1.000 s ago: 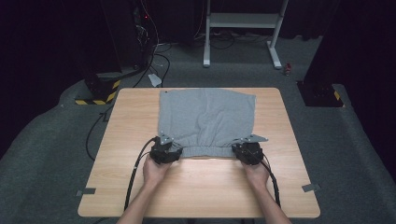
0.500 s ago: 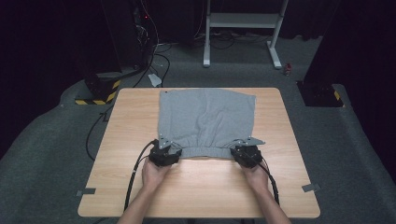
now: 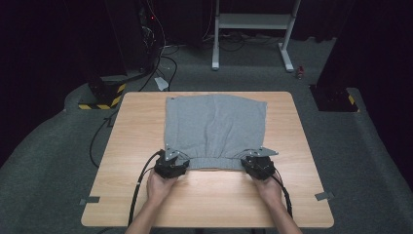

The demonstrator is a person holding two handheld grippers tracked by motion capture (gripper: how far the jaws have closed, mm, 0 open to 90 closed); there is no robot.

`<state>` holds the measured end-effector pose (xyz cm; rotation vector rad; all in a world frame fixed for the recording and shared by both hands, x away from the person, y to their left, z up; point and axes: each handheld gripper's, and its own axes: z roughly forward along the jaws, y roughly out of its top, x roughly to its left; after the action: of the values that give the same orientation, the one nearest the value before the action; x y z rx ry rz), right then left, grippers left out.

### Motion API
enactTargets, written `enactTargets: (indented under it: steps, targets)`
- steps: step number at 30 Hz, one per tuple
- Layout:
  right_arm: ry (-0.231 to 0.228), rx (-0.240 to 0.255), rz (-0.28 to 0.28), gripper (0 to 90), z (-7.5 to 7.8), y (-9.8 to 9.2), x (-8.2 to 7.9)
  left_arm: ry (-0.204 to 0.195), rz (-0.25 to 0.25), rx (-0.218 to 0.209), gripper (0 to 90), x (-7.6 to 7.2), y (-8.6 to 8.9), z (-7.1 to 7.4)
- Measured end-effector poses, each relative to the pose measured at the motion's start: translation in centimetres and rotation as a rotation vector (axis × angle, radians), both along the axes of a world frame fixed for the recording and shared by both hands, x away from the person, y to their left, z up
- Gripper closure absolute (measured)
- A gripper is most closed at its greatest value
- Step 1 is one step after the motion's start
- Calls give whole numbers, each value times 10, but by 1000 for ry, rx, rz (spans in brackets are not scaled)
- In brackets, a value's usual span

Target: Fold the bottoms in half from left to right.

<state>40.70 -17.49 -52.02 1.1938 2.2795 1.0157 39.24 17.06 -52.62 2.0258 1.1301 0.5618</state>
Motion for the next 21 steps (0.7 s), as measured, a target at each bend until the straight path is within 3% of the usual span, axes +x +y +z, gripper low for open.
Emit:
enactTargets:
  steps: [12, 21]
  targets:
    - [-20, 16, 5, 688, -3, -4, -26, -4, -6, -1, 410, -21, -2, 0]
    - [-22, 15, 20, 686, -3, -6, -34, 4, -24, -11, 410, -27, 0, 0]
